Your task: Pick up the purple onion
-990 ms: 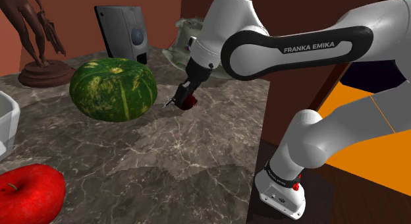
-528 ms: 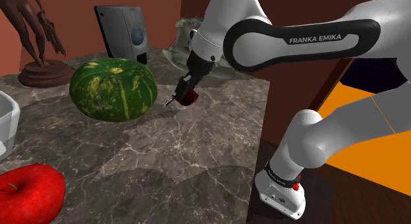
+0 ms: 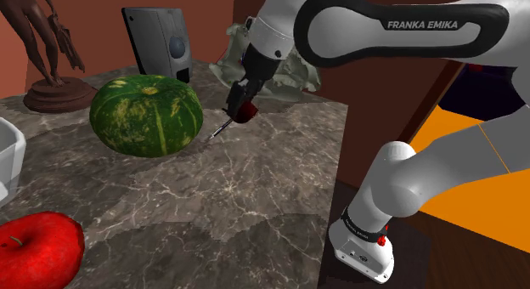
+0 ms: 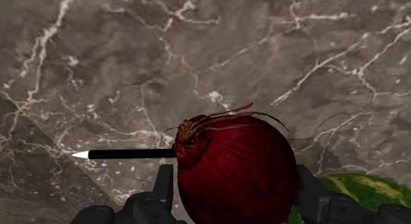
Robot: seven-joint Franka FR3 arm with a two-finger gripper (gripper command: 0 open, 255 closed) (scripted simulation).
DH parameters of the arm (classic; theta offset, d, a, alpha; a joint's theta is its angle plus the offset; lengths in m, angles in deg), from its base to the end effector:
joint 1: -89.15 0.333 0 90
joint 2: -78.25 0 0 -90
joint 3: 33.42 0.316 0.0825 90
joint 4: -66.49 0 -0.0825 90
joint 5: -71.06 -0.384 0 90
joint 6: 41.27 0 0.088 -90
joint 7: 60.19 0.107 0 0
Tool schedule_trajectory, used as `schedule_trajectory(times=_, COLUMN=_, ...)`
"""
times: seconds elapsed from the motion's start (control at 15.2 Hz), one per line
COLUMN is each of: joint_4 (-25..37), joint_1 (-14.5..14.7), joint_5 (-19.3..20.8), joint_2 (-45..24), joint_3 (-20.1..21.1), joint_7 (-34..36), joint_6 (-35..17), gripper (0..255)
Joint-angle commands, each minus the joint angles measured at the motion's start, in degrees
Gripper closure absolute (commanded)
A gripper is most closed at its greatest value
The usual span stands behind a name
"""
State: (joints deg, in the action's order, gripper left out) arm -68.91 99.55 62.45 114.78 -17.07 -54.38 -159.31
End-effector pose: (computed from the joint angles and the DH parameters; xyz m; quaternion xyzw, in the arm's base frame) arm 0.3408 0.2029 0.5743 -0.9771 -0.1421 -0.1558 0.0285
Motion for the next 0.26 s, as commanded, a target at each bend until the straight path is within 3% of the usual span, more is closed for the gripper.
schedule_trajectory(times=0.0, joint_4=1.77, joint_1=-0.11, joint_5=0.18, joint_2=-0.12, joint_3=-0.16, joint_7=0.06, joint_6=1.66, gripper=255)
schedule_trajectory(times=0.2, joint_4=2.71, joint_1=-0.17, joint_5=0.28, joint_2=-0.19, joint_3=-0.25, joint_7=0.07, joint_6=2.52, gripper=255)
